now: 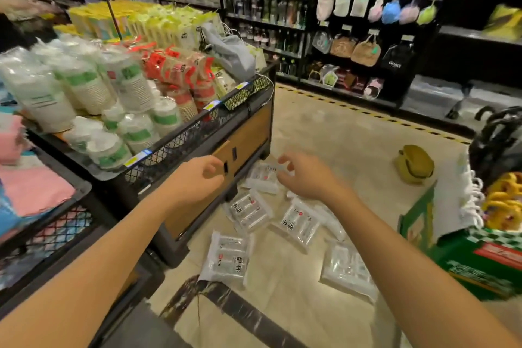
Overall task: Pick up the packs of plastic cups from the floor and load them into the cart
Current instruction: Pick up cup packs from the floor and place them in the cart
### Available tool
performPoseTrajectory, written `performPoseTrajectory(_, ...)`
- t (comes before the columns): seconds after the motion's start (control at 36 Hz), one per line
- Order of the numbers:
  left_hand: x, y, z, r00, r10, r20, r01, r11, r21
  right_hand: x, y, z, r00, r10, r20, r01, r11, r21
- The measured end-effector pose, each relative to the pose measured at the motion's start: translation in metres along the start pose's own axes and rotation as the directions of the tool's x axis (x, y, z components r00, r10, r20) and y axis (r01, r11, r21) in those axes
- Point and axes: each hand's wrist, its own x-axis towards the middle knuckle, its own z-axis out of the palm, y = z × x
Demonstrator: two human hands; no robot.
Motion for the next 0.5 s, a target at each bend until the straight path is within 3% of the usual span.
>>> performPoseTrajectory(0.25, 0.046, 0.011, 0.018, 0.999, -0.002, 0.051, 0.001, 1.0, 0.023, 0.029, 0.033, 0.025, 0.997, 0.064, 0.035, -0.066, 0.994, 0.083)
performPoseTrajectory(0.5, 0.122, -0.009, 0.023, 0.985, 0.084, 0.15, -0.101, 0.988, 0.113, 0.09, 0.051, 0.065, 0.986, 0.164, 0.036, -0.168, 0.974, 0.154)
